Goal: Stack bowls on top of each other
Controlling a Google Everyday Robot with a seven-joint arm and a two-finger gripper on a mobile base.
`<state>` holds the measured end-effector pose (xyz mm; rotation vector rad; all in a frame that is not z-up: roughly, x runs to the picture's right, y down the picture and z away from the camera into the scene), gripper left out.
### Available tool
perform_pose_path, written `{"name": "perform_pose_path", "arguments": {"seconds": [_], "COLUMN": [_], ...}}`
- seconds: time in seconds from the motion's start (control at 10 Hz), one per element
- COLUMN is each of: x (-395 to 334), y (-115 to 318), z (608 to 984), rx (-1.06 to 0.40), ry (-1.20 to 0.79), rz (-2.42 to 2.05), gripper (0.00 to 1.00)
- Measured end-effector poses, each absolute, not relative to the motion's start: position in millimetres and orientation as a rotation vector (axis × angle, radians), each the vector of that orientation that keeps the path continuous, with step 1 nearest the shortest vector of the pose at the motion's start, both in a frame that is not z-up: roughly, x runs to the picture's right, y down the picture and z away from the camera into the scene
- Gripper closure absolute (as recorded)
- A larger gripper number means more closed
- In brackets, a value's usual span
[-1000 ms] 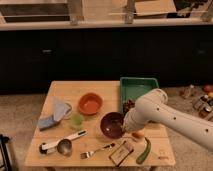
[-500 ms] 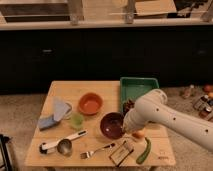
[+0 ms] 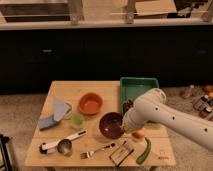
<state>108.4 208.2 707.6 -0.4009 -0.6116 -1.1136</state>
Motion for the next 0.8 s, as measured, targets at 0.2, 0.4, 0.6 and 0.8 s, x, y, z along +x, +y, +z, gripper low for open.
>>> {"name": "perform_pose_path", "arguments": {"seconds": [0.2, 0.4, 0.6, 0.8], "x": [112, 98, 85, 71], "y": [206, 186, 166, 148], "z": [709, 717, 725, 732], "rx": [-0.390, -0.354, -0.322, -0.297], "ry": [-0.612, -0.628, -0.646, -0.666], "rz": [-1.117, -1.147, -1.180, -1.213], "gripper": [0.94, 1.00, 1.00, 1.00]}}
